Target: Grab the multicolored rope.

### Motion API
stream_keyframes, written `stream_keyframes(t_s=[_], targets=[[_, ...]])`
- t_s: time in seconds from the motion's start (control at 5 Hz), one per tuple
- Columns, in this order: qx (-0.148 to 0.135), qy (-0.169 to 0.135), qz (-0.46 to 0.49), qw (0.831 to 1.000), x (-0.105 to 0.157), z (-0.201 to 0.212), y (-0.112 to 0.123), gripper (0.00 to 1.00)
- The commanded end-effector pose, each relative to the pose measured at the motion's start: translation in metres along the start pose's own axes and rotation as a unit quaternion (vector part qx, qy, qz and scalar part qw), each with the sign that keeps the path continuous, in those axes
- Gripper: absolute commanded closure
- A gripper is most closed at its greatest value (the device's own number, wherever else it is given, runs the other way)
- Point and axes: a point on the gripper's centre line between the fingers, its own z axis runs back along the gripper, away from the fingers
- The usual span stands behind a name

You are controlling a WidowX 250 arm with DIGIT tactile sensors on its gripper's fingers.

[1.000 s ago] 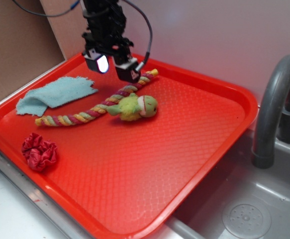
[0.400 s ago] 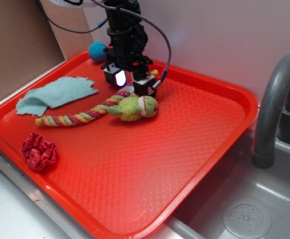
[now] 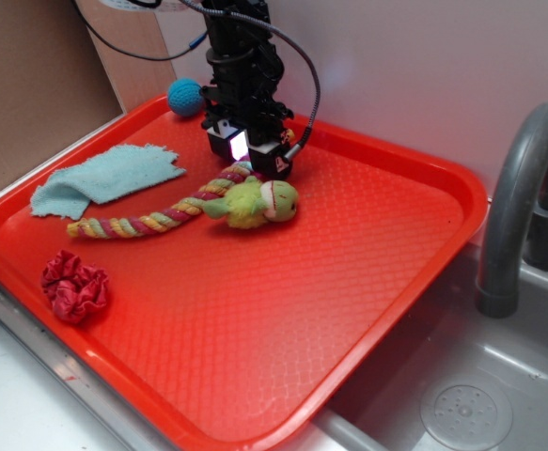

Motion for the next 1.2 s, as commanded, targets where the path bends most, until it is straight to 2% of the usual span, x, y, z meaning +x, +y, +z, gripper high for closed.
stream_keyframes(t_s=[0.0, 0.2, 0.4, 0.6, 0.8, 1.0], targets=[[0.000, -0.034, 0.010, 0.999, -0.017, 0.077, 0.022, 1.00], [-0.005, -0.070, 0.031, 0.997, -0.037, 0.126, 0.031, 1.00], [-0.003, -0.097, 0.068, 0.993, -0.068, 0.174, 0.045, 1.00], [-0.011, -0.119, 0.095, 0.988, -0.086, 0.222, 0.061, 1.00], [-0.029, -0.110, 0.103, 0.988, -0.106, 0.255, 0.071, 1.00], [-0.045, -0.132, 0.086, 0.986, -0.115, 0.251, 0.070, 1.00]])
